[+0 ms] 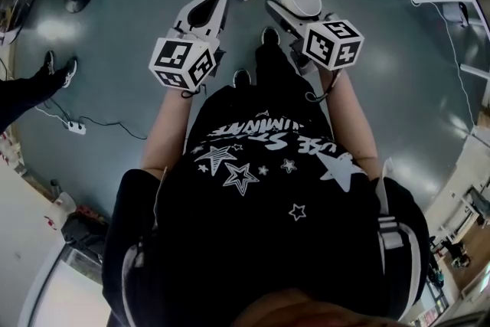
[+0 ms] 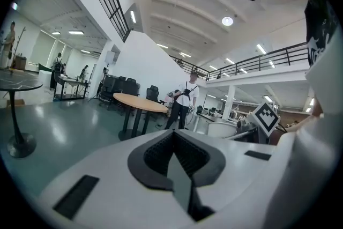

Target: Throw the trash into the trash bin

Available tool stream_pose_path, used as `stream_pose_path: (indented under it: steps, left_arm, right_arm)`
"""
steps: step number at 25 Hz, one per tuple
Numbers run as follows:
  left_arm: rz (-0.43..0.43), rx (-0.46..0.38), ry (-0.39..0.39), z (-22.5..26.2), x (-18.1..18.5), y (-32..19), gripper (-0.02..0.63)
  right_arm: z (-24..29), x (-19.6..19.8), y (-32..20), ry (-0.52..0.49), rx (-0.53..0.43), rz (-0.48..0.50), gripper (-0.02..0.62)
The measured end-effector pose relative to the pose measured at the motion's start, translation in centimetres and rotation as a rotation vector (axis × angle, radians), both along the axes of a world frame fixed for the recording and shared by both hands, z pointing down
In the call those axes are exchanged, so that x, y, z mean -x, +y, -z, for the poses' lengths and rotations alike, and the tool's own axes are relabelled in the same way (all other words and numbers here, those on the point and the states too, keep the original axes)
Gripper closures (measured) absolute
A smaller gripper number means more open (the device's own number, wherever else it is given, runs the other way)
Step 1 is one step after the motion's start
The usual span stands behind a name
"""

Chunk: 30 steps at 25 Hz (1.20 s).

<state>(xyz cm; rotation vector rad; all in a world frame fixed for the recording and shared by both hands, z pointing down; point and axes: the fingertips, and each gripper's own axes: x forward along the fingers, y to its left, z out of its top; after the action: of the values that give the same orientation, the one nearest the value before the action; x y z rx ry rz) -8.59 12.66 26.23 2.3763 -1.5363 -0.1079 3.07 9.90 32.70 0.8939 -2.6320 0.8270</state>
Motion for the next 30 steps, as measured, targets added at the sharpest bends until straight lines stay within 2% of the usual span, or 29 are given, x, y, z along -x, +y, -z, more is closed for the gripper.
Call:
stream_pose_path:
  steps: [5, 12, 20, 30]
  left_arm:
    - [0.044, 0.001, 0.003, 0.1, 1.2, -3.4, 0.595]
    - [0.049, 0.033, -0.014, -0.6, 0.1, -8.9, 0.595]
    - [0.099, 0.053, -0.041, -0.9, -0.1, -13.4, 0.595]
    - [0.165, 0.090, -0.046, -1.9, -0.5, -17.7, 0.595]
  right_arm:
    - [-0.4, 0.9, -3.5, 0.004, 0.004, 0.042, 0.279]
    - [-1.8, -0.1, -8.9, 0.000, 0.046, 0.055, 0.279]
    - [-3.0, -0.8, -14.2, -0.011, 0.070, 0.092, 0.279]
    - [-4.7, -0.6, -18.2, -0.011, 0.111, 0.160, 0.279]
